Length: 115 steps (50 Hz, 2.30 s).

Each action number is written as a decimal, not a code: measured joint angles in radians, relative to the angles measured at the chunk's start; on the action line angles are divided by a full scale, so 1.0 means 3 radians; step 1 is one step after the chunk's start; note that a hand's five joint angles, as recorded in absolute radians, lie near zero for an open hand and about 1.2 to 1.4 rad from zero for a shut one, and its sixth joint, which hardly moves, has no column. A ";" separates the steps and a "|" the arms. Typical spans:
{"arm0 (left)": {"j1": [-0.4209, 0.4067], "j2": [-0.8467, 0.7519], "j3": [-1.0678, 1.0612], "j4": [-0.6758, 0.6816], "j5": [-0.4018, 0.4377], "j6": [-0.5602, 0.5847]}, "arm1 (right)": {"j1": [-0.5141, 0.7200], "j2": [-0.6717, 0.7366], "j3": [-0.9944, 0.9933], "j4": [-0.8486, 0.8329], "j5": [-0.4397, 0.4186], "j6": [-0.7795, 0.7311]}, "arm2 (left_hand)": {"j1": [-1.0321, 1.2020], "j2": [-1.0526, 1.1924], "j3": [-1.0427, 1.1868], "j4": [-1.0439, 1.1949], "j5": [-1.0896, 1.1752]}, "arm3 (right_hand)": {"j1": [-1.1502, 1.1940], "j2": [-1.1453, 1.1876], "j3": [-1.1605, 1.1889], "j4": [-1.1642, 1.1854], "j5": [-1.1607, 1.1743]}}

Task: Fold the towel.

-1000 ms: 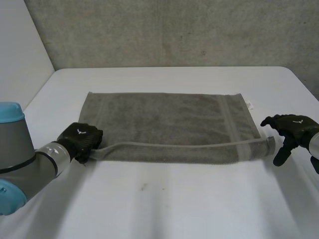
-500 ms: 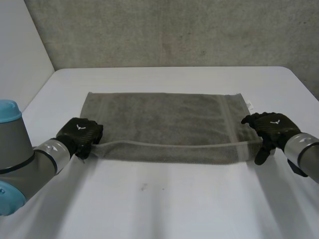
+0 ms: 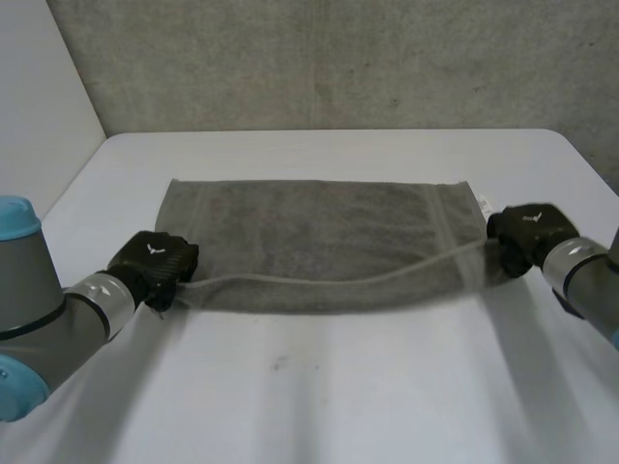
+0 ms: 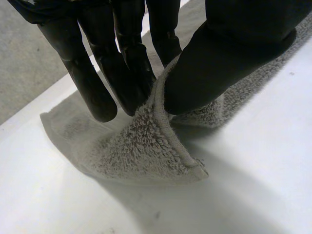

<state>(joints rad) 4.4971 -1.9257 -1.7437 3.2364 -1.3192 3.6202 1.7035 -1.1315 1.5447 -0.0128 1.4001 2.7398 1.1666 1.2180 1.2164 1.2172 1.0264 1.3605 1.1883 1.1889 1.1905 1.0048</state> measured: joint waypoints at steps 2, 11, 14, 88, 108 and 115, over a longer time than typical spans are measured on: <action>0.0004 0.0091 0.0008 -0.0008 -0.0011 0.0000 | -0.0004 -0.0201 -0.0006 0.0000 -0.0018 0.0000 | 0.0000 0.0000 0.0000 0.0000 0.0000 | 0.0060 0.0056 0.0052 0.0055 0.0052; -0.0010 0.0861 0.0314 -0.0207 -0.0030 0.0002 | -0.0026 -0.0941 -0.0391 0.0281 -0.0182 -0.0034 | 0.0000 0.0001 0.0001 0.0000 0.0000 | 0.0094 0.0081 0.0079 0.0084 0.0087; -0.0010 0.1131 0.0559 -0.0467 -0.0023 0.0000 | -0.0068 -0.1180 -0.0799 0.0687 -0.0290 -0.0060 | 0.0000 0.0002 0.0001 0.0000 0.0000 | 0.0099 0.0083 0.0081 0.0086 0.0090; 0.0011 -0.0865 0.0819 0.0952 0.0120 -0.0732 | -0.0025 0.0653 -0.0698 -0.0320 -0.0280 -0.0776 | 0.0000 0.0003 0.0003 0.0001 0.0029 | 0.0107 0.0085 0.0089 0.0088 0.0100; 0.0189 0.0418 -0.0425 0.0021 0.0108 0.0536 | -0.0459 -0.0555 -0.0031 0.1243 -0.0317 -0.1495 | 0.0000 0.0003 0.0003 0.0001 0.0029 | 0.0107 0.0085 0.0089 0.0088 0.0101; 0.0190 0.1061 -0.0553 -0.0960 0.0225 0.0646 | -0.0687 -0.1009 0.0217 0.2074 -0.0402 -0.2277 | 0.0000 0.0003 0.0003 0.0001 0.0029 | 0.0107 0.0085 0.0089 0.0088 0.0101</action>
<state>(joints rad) 4.5542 -1.6074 -1.9097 2.9484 -1.2518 3.8141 1.4974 -1.4342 1.6098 0.6094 1.2794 2.0568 1.1666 1.2190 1.2174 1.2176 1.0351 1.3925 1.2140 1.2156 1.2169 1.0350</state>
